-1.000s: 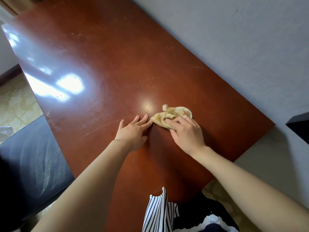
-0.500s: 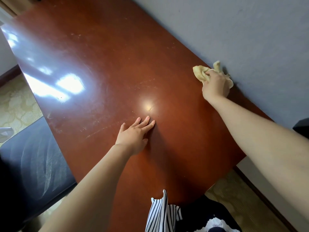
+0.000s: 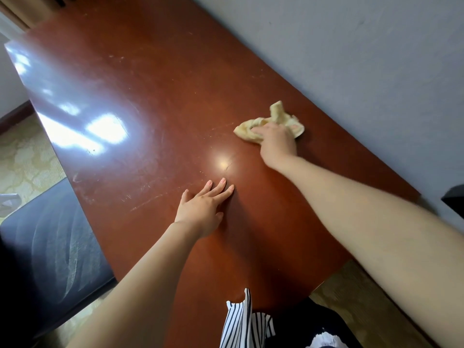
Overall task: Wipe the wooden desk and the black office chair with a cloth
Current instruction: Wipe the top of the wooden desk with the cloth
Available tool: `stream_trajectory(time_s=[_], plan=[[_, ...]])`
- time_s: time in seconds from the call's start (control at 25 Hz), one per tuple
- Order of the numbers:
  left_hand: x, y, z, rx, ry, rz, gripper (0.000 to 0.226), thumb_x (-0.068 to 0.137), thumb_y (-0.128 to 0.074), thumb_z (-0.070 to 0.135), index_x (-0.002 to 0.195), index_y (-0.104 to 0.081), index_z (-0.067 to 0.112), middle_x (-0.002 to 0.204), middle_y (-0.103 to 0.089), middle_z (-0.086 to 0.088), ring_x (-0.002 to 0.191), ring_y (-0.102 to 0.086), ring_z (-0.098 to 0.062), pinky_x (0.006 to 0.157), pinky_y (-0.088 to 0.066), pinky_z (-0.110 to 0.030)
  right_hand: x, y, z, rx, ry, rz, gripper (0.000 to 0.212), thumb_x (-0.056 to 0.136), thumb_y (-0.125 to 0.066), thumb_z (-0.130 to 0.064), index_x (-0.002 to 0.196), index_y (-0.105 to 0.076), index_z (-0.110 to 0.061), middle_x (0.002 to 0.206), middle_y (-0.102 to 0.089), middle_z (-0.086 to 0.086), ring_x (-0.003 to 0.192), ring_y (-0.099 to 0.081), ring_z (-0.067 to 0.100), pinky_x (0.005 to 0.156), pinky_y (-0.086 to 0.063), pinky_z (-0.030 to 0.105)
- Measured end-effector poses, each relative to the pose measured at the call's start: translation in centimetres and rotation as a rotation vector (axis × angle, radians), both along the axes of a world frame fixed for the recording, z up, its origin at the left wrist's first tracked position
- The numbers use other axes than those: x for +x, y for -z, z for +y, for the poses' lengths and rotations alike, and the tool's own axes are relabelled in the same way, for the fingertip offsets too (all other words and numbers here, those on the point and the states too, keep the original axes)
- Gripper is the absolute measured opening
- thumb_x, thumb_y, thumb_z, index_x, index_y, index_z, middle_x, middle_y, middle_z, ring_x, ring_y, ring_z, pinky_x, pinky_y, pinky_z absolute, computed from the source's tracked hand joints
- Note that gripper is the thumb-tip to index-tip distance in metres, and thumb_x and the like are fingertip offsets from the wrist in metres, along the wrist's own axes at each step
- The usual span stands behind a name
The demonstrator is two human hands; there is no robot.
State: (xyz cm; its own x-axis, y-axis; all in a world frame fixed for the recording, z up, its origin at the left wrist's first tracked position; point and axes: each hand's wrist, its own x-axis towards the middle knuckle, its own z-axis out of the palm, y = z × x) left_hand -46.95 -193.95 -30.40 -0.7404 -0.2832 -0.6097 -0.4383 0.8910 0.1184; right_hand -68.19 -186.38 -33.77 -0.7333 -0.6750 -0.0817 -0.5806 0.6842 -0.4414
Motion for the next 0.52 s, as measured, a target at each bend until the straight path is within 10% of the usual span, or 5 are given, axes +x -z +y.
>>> stream_trajectory(time_s=[0.52], plan=[[-0.4, -0.4, 0.1, -0.036, 0.031, -0.023, 0.065, 0.098, -0.039, 0.029, 0.149, -0.001, 0.043, 0.157, 0.005, 0.019, 0.146, 0.003, -0.011, 0.115, -0.004, -0.052, 10.8, 0.1, 8.1, -0.2, 0.056, 0.049, 0.036, 0.07, -0.071, -0.004, 0.102, -0.073, -0.018, 0.082, -0.066, 0.003, 0.083, -0.062, 0.028, 0.071, -0.053, 0.036]])
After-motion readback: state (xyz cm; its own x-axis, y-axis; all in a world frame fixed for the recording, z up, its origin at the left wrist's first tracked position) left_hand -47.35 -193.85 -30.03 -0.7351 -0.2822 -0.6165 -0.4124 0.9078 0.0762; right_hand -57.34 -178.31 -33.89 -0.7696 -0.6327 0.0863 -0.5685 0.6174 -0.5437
